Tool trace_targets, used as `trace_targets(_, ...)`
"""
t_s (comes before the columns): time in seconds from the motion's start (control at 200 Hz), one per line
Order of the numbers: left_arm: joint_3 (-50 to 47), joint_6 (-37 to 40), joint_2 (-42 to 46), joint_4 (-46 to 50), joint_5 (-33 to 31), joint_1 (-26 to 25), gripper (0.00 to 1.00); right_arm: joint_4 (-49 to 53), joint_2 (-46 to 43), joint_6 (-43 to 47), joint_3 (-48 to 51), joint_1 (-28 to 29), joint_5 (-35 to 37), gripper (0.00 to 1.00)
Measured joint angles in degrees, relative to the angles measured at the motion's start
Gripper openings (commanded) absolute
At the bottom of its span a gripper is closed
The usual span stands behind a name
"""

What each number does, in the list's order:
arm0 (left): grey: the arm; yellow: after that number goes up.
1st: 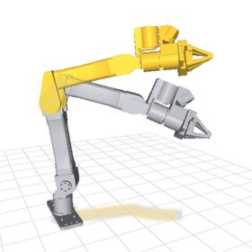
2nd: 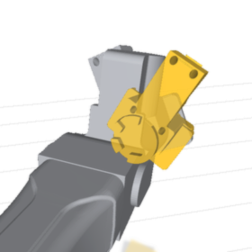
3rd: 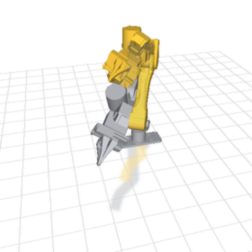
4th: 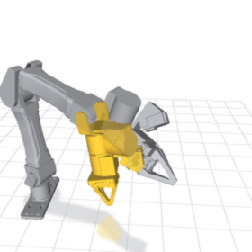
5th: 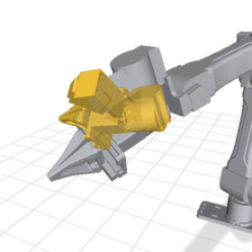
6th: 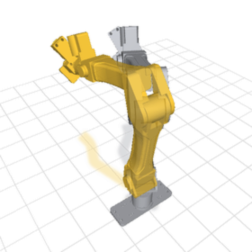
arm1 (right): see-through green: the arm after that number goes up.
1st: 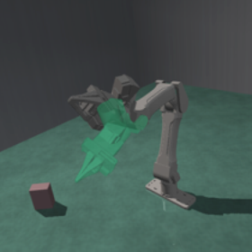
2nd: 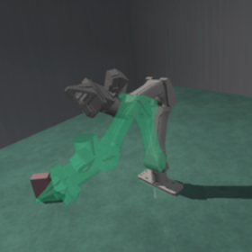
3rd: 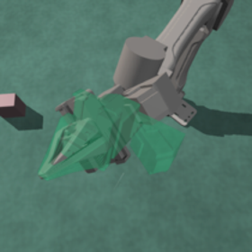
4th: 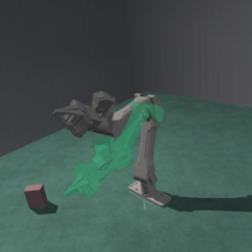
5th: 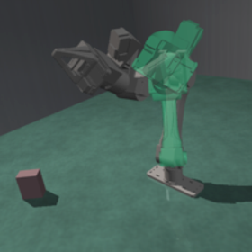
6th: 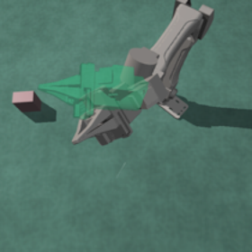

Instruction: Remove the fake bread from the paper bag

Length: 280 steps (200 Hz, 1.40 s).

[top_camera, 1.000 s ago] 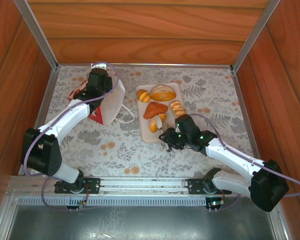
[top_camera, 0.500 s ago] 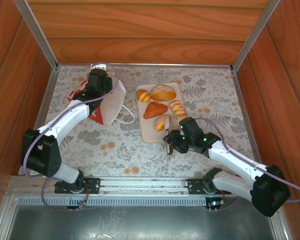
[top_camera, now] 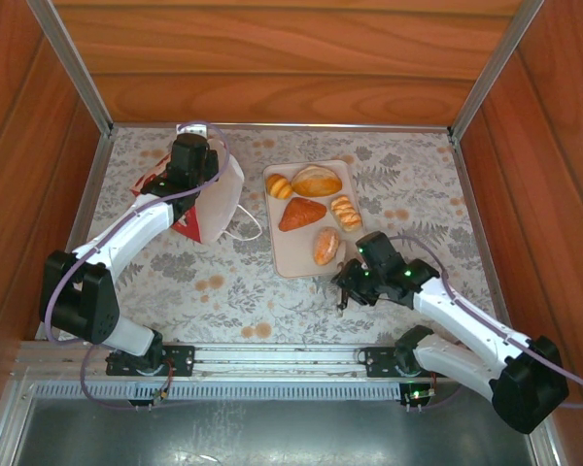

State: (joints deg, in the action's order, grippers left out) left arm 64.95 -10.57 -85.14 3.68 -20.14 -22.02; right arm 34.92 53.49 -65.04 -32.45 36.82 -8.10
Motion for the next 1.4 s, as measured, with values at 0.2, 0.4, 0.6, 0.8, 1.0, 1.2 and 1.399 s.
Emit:
trace_targets(0.2, 0.00, 0.00, 0.00, 0.00, 0.15, 0.00, 0.00, 6.62, -3.43, 0.92, -4.59, -0.61, 1.31, 0.35)
trace_targets(0.4, 0.00, 0.02, 0.20, 0.02, 0.48, 0.00, 0.00, 12.57, -4.04, 3.17, -12.50, -0.85, 2.10, 0.31)
trace_targets(0.6, 0.00, 0.00, 0.39, 0.02, 0.50, 0.00, 0.00, 14.56, -2.80, 4.85, -14.53, -0.85, 1.27, 0.48)
trace_targets(0.8, 0.00, 0.00, 0.39, 0.02, 0.55, 0.00, 0.00, 14.67, 1.03, 6.34, -14.53, -0.85, -0.09, 0.58)
trace_targets(1.0, 0.00, 0.00, 0.39, 0.02, 0.57, 0.00, 0.00, 15.10, 4.68, 8.28, -15.87, -0.87, -0.81, 0.58)
trace_targets(1.2, 0.00, 0.00, 0.39, 0.02, 0.59, 0.00, 0.00, 14.91, 8.07, 10.99, -17.99, -1.84, -2.01, 0.60)
trace_targets(1.399, 0.00, -0.02, 0.39, 0.02, 0.76, 0.00, 0.00, 14.95, 11.91, 13.97, -18.86, -3.54, -3.74, 0.60)
